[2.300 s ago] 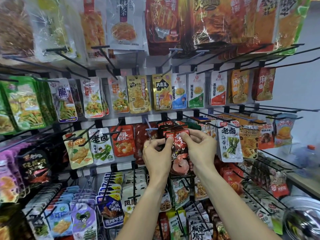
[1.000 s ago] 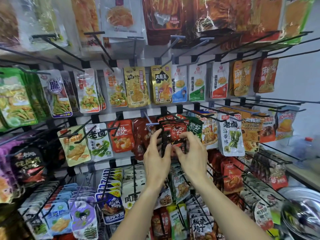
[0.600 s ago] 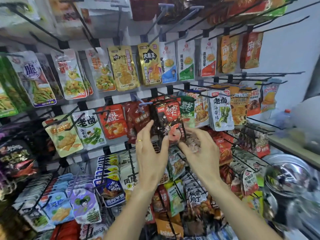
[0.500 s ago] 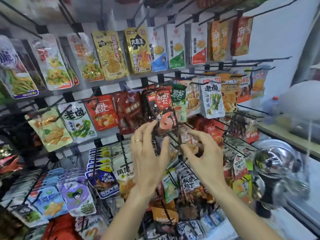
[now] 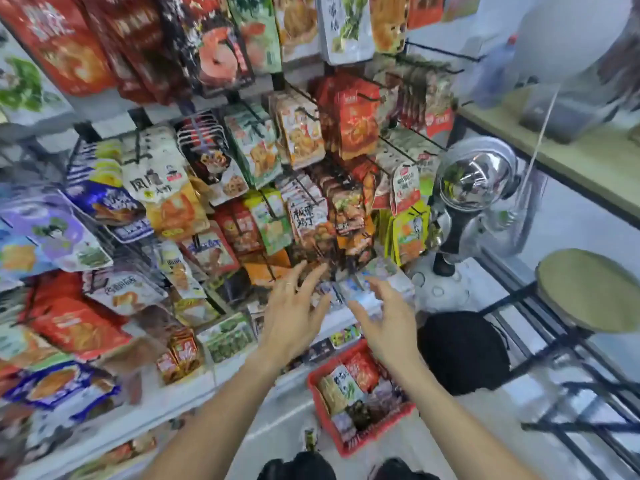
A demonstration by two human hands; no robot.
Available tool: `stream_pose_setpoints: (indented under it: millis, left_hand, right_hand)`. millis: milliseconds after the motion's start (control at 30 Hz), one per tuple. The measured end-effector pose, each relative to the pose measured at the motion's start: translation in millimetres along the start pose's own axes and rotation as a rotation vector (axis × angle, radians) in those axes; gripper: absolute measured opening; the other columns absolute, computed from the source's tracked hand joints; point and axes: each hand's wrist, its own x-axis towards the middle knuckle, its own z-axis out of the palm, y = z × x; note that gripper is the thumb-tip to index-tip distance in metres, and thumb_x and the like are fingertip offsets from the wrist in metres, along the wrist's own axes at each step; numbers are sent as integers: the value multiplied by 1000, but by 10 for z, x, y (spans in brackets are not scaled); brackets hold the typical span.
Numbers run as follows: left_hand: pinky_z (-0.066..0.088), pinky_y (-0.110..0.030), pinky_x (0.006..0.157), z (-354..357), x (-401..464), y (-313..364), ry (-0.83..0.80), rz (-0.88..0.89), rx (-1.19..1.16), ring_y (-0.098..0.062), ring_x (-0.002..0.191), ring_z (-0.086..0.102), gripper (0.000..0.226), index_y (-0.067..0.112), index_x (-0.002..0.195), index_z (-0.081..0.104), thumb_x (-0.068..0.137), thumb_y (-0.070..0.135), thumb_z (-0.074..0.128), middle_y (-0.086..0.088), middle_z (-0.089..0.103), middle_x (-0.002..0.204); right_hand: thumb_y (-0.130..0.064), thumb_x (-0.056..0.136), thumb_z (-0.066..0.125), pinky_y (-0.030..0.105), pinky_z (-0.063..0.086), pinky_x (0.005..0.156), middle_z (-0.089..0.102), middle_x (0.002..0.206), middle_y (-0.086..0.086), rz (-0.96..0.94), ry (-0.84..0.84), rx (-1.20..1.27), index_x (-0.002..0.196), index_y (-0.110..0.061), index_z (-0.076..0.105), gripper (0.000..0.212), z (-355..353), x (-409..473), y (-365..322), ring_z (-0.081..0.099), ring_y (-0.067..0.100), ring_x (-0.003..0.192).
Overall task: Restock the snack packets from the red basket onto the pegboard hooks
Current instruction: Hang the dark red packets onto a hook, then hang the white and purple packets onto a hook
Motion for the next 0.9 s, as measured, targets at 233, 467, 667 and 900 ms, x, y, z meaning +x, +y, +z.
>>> stream_pose_setpoints:
  millis: [233,467,667,900]
  left_hand:
    - [41,-51,116,1037,-865,-131,-372,-170,43,-38,146,44,78,32,160,41,95,71,22,-14,42,163]
    - [46,-49,109,1836,-1275,-565,-527,-301,17,-39,138,52,61,24,156,49,105,56,40,-13,54,153]
    - [46,-45,108,2787,-1441,-1149,-628,-316,30,-38,138,51,69,26,158,43,102,65,33,-10,49,158]
    - [43,-47,113,3877,-1638,-1767,-664,-361,2,-37,141,47,57,24,162,37,110,43,46,-10,46,160]
  right_hand:
    - [-25,90,80,37,51,95,72,119,2,231,-90,-73,129,-14,65,43,76,-932,1144,68,25,109]
    - [-32,93,76,43,53,97,69,125,-6,496,-164,11,134,-22,61,45,520,-1429,1870,65,21,117]
    - [-30,96,73,35,51,90,71,126,1,656,-183,-63,139,-18,57,48,1247,-1590,2692,67,26,113]
    - [-38,96,70,36,53,95,68,134,-5,716,-218,-48,142,-25,51,51,2058,-1711,3684,65,21,120]
